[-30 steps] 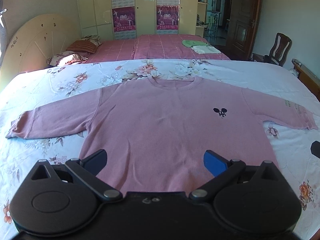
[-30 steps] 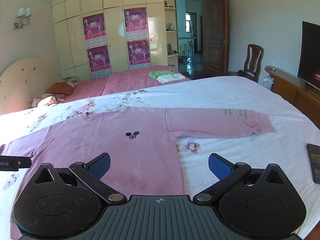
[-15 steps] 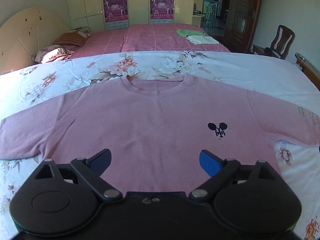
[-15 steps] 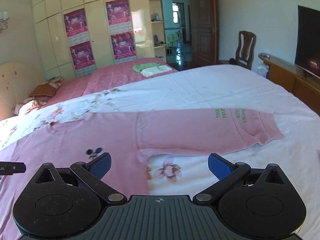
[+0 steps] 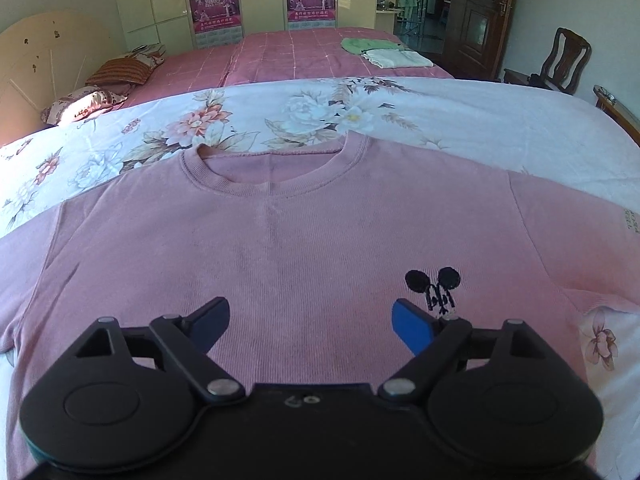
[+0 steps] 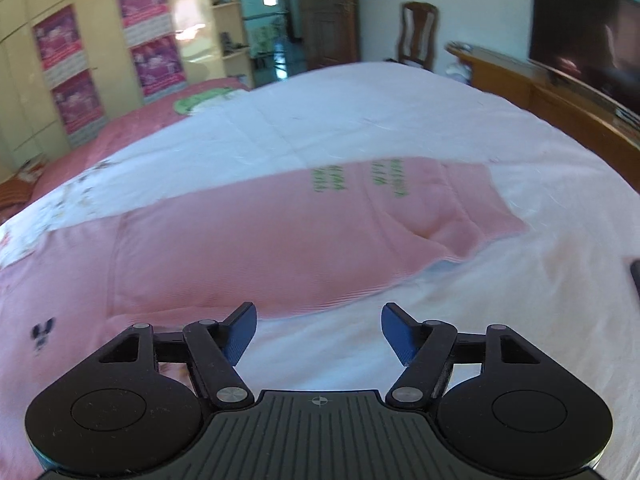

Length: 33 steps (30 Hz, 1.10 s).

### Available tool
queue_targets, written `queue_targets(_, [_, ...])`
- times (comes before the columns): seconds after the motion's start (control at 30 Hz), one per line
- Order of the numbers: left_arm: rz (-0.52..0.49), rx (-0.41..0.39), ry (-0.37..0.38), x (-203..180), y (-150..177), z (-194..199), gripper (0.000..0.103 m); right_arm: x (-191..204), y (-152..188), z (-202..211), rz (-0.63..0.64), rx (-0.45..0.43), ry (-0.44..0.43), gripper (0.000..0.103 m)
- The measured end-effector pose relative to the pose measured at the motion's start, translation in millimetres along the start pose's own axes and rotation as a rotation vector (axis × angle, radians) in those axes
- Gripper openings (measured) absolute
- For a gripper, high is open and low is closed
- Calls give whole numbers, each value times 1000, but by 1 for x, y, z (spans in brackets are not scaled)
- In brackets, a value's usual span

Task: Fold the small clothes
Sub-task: 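Move the right tool to the sleeve cuff and close on it, then fold the gripped sleeve across the body with the right tool while the left tool grasps the other sleeve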

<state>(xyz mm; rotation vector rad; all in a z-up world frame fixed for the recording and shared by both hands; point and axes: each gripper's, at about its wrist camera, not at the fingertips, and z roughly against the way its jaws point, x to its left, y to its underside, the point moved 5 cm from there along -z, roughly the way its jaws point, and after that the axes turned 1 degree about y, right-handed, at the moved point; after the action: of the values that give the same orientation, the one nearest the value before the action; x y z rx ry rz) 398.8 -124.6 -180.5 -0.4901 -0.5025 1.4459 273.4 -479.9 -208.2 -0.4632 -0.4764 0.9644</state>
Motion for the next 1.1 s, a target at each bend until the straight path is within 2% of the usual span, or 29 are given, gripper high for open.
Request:
queue_targets(0.13, [-33, 18, 12, -10, -4, -12, 80, -36, -7, -17, -107, 22, 37, 69])
queue_targets(0.4, [-50, 29, 1, -12, -7, -18, 79, -75, -32, -36, -218, -6, 86, 69])
queue_targets(0.57, [-54, 28, -20, -7, -12, -22, 79, -86, -50, -50, -232, -32, 108, 68])
queue_targets(0.6, [-54, 30, -21, -7, -13, -23, 79, -86, -52, -53, -228, -41, 117, 66])
queue_targets(0.63, [-57, 30, -21, -7, -13, -24, 79, -83, -53, -54, -207, -48, 133, 50])
queue_targets(0.67, [-60, 22, -9, -6, -13, -24, 78, -82, -54, -53, -186, -54, 146, 43])
queue_targets(0.7, [-58, 18, -2, -5, -12, -24, 77, -81, -54, -52, -181, -60, 144, 28])
queue_targets(0.73, [-56, 21, -2, -5, -12, -24, 77, -80, -55, -50, -187, -67, 129, 17])
queue_targets(0.87, [-51, 34, 10, -1, -14, -27, 71, -68, -61, -40, -171, -118, 98, 12])
queue_targets(0.93, [-50, 37, 17, 1, -15, -27, 63, -51, -67, -31, -137, -153, 58, 12])
queue_targets(1.1, [-27, 12, 22, 18, -20, -21, 61, 36, -78, -4, 24, -222, -110, 11])
